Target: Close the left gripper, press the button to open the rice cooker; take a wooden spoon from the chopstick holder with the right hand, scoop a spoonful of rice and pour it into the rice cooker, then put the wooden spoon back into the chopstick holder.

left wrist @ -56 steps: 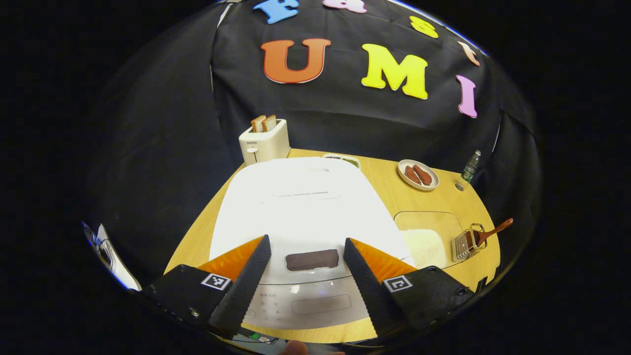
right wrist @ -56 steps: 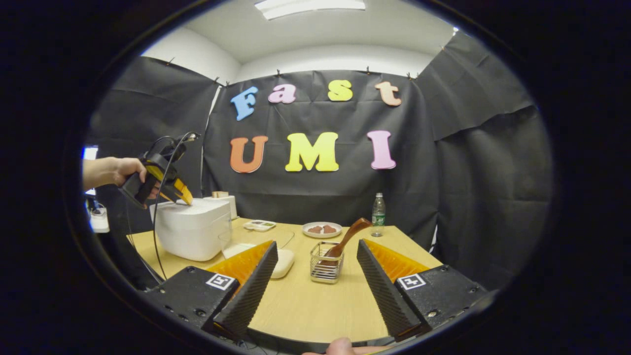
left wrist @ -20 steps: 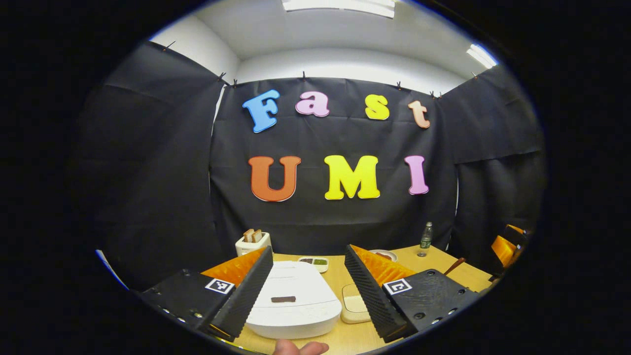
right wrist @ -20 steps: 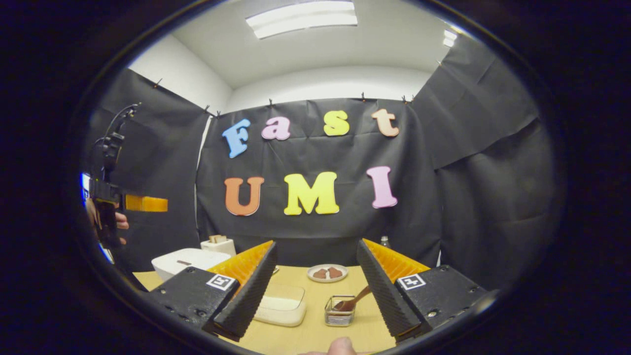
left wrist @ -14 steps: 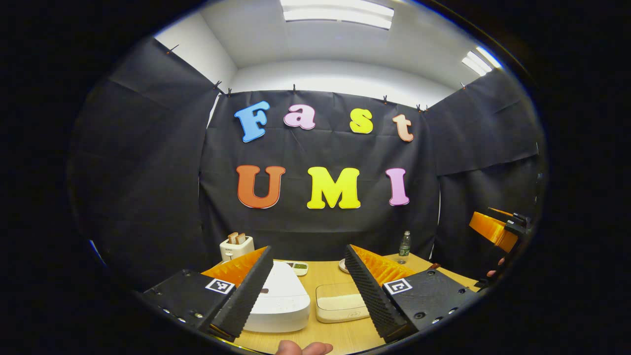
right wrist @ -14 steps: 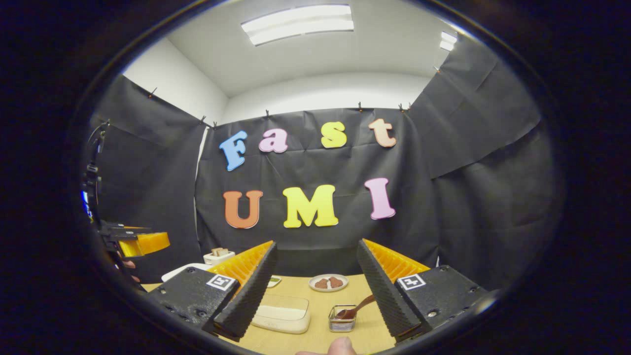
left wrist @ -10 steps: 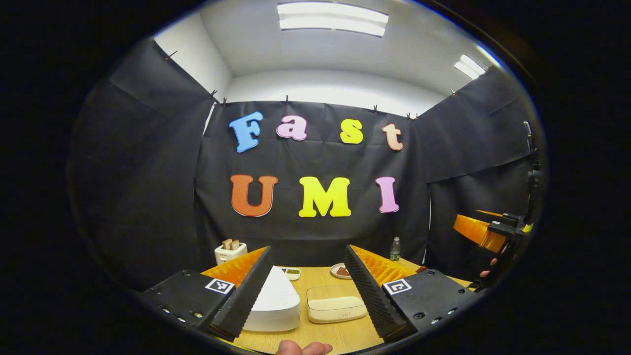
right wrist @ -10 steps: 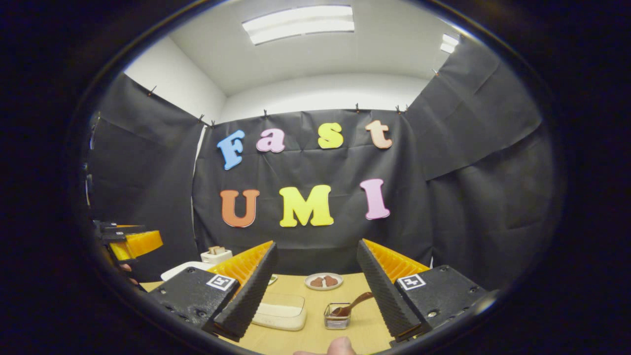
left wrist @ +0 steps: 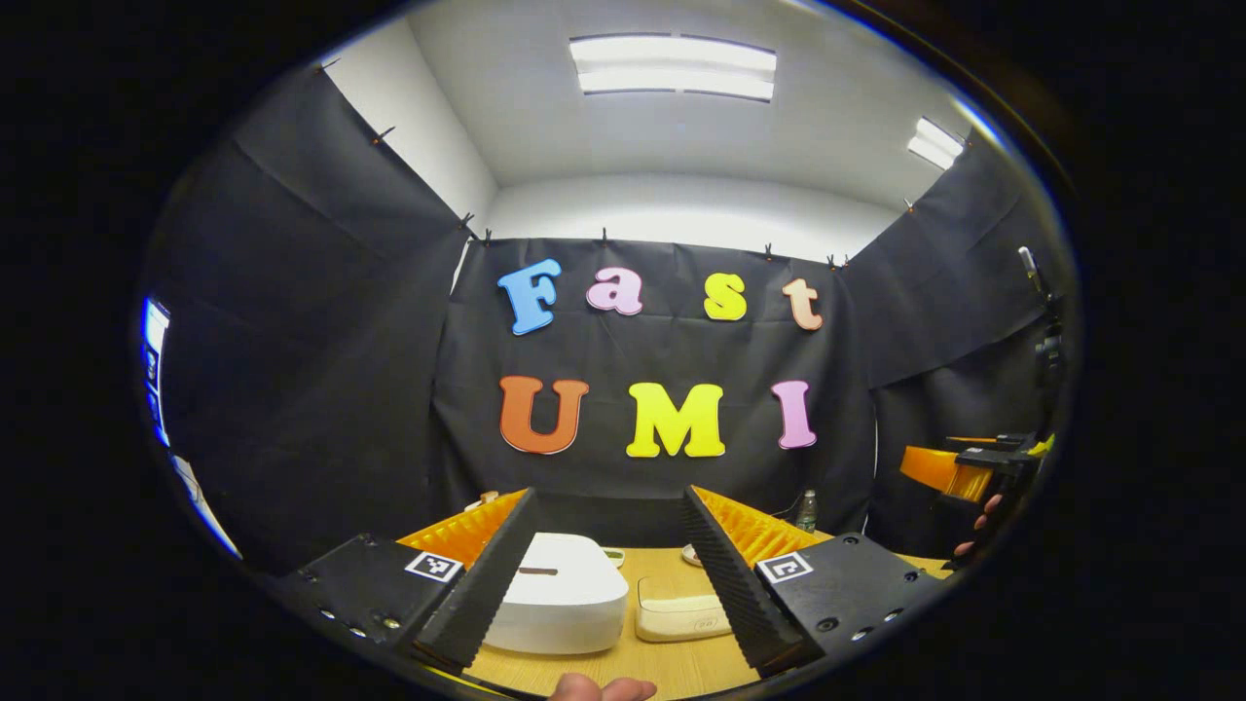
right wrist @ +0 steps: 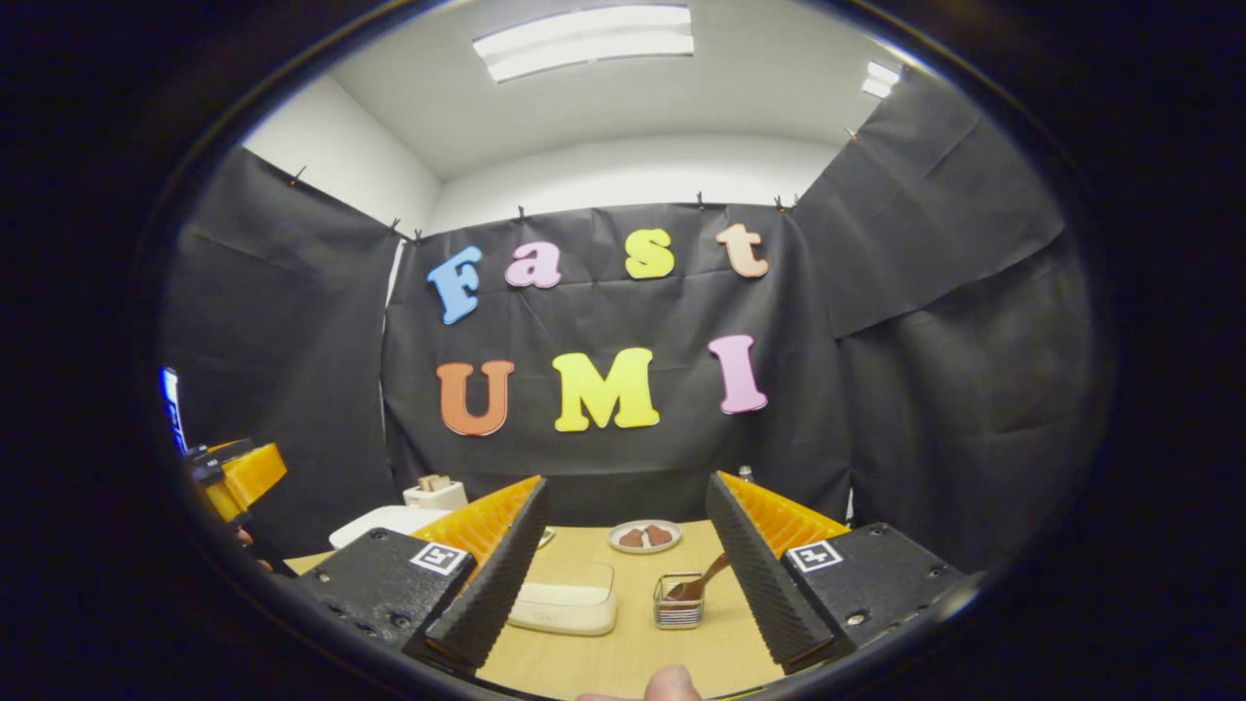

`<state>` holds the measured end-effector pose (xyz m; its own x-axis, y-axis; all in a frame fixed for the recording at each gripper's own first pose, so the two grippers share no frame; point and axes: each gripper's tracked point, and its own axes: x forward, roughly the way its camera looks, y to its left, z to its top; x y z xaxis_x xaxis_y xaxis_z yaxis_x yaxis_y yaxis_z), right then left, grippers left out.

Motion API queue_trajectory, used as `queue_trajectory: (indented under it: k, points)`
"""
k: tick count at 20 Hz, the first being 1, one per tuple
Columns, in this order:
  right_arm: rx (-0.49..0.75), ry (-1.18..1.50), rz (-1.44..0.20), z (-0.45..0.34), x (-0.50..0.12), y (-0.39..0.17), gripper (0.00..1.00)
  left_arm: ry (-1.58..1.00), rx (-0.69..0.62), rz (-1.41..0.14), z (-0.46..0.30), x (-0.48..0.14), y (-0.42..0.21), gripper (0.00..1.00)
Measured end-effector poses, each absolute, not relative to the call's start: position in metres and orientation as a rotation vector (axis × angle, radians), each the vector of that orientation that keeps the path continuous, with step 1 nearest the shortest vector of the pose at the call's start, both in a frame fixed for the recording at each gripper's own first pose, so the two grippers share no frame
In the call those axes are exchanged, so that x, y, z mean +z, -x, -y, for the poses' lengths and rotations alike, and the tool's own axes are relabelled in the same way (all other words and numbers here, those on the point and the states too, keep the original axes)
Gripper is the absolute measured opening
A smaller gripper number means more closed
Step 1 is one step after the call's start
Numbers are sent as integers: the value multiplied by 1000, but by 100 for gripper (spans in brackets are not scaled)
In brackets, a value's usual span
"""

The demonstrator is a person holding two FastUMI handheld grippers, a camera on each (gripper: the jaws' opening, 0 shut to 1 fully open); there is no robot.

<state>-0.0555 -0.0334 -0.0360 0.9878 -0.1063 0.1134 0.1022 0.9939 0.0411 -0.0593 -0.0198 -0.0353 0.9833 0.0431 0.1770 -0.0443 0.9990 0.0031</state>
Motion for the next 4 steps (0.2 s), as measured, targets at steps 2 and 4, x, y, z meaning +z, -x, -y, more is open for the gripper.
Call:
queue_trajectory:
  k: [2,4]
  points:
    - [-106,-34,117,24,-37,58,100,-3,31,160,22,-42,60,94]
    - [-109,-29,114,16,-42,58,100,-15,37,161,15,-49,59,94]
